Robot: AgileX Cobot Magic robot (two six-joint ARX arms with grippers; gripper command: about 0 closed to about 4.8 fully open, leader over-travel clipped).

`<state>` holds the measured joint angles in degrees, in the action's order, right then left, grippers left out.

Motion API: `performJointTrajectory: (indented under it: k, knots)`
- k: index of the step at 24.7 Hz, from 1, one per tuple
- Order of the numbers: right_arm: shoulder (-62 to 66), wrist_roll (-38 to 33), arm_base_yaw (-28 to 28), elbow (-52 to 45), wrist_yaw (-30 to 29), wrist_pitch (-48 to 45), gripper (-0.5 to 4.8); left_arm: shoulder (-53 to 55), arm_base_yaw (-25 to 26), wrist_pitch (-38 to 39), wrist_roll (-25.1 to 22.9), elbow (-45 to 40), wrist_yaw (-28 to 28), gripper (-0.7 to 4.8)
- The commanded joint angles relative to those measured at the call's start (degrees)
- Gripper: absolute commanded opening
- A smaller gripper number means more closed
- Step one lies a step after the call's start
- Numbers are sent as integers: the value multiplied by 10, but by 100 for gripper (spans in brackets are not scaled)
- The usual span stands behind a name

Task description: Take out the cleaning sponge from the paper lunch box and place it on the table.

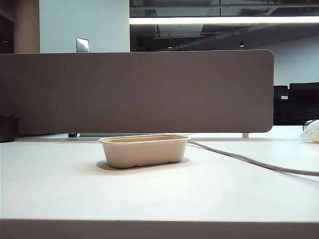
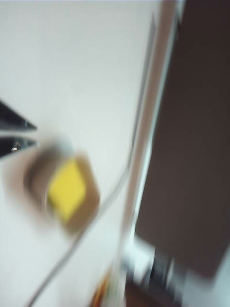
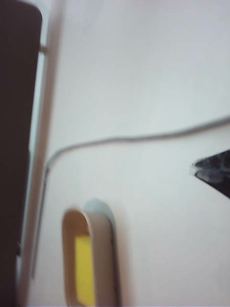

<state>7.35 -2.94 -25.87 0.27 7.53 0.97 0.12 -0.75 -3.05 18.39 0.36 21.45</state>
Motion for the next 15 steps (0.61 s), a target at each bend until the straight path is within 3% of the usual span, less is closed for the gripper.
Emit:
performJointTrajectory:
  k: [1, 2, 3, 5, 9, 11, 15]
  knots:
    - [15, 0, -26, 0, 1, -7, -5, 1, -1, -104, 36, 16, 108, 227]
    - [15, 0, -30, 0, -1, -7, -5, 6, -3, -107, 44, 46, 103, 398]
    - [14, 0, -30, 0, -1, -8, -5, 18, -7, -105, 41, 69, 100, 454]
    - [14, 0, -30, 0, -1, -8, -5, 89, -13, -104, 9, 148, 112, 459]
    - [14, 0, -31, 0, -1, -8, -5, 397, -64, -85, -81, 381, 166, 461]
    - [14, 0, -32, 0, -1, -8, -5, 557, -97, -24, -144, 513, 200, 463]
    - [14, 0, -32, 0, 1, -8, -5, 801, -158, 202, -275, 755, 210, 463]
